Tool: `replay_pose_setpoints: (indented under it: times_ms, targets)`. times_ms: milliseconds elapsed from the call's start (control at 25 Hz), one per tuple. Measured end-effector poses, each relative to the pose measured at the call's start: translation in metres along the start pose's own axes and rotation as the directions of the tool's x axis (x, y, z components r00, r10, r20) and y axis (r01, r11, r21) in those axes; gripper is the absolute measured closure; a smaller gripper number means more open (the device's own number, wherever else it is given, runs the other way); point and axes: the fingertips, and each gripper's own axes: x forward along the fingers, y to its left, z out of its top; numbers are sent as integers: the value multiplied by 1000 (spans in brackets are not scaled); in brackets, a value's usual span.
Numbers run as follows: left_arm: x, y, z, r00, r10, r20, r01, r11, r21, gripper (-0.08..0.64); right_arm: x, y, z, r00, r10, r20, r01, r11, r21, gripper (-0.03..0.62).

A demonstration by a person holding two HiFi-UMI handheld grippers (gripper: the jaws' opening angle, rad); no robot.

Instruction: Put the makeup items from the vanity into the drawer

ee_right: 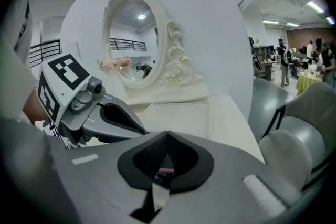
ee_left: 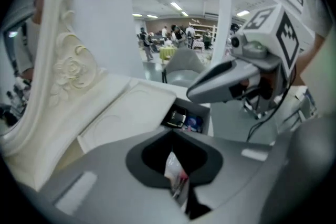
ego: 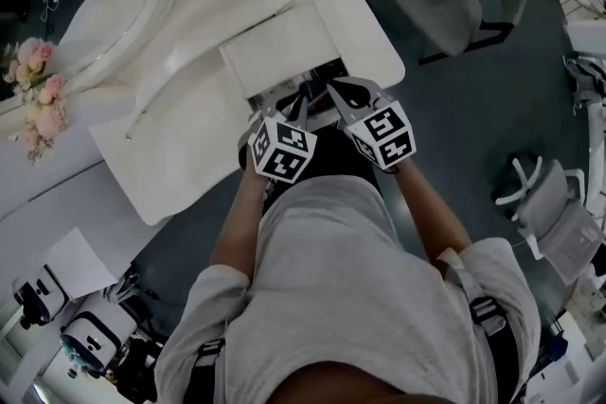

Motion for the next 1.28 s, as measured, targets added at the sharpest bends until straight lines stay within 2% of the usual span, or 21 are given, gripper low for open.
replay_pose_setpoints:
  times_ms: [120, 200, 240, 280, 360, 480, 560, 600, 800, 920, 1000, 1280]
  targets:
    - [-34, 10, -1, 989, 109, 104, -96, 988, -124, 557, 0, 35, 12, 998, 43, 49, -42, 999, -16, 594]
    - [-59, 24, 11, 964, 182, 192, -141, 967, -212, 557, -1, 52, 31, 994, 36, 102, -32, 999, -37, 594]
    - [-75, 33, 19, 944, 226, 241, -163, 953, -255, 557, -2, 59, 44, 991, 29, 132, -23, 999, -49, 594]
    - [-93, 44, 26, 917, 277, 288, -188, 935, -302, 557, -2, 67, 58, 986, 25, 163, -15, 998, -64, 594]
    - [-133, 63, 36, 849, 380, 367, -222, 888, -403, 557, -6, 84, 91, 973, 32, 227, -7, 994, -110, 594]
    - [-193, 72, 34, 751, 494, 437, -242, 823, -514, 557, -27, 119, 130, 946, 63, 317, -3, 983, -184, 594]
    - [-224, 68, 31, 693, 551, 465, -263, 794, -548, 557, -45, 140, 146, 926, 77, 369, 8, 975, -223, 594]
    - [-235, 63, 30, 677, 565, 473, -273, 788, -551, 557, -54, 150, 148, 918, 76, 389, 19, 972, -233, 594]
    - [-276, 13, 3, 653, 572, 498, -266, 788, -556, 557, -96, 199, 123, 904, 49, 424, 69, 964, -258, 594]
    - [-297, -14, -21, 633, 598, 491, -266, 764, -587, 557, -117, 228, 103, 906, 59, 420, 73, 954, -290, 594]
    - [-307, -24, -34, 621, 615, 485, -271, 750, -604, 557, -125, 240, 94, 905, 70, 421, 61, 955, -289, 594]
    - [-324, -43, -43, 604, 631, 487, -288, 742, -605, 557, -150, 258, 96, 890, 90, 446, 58, 949, -309, 594]
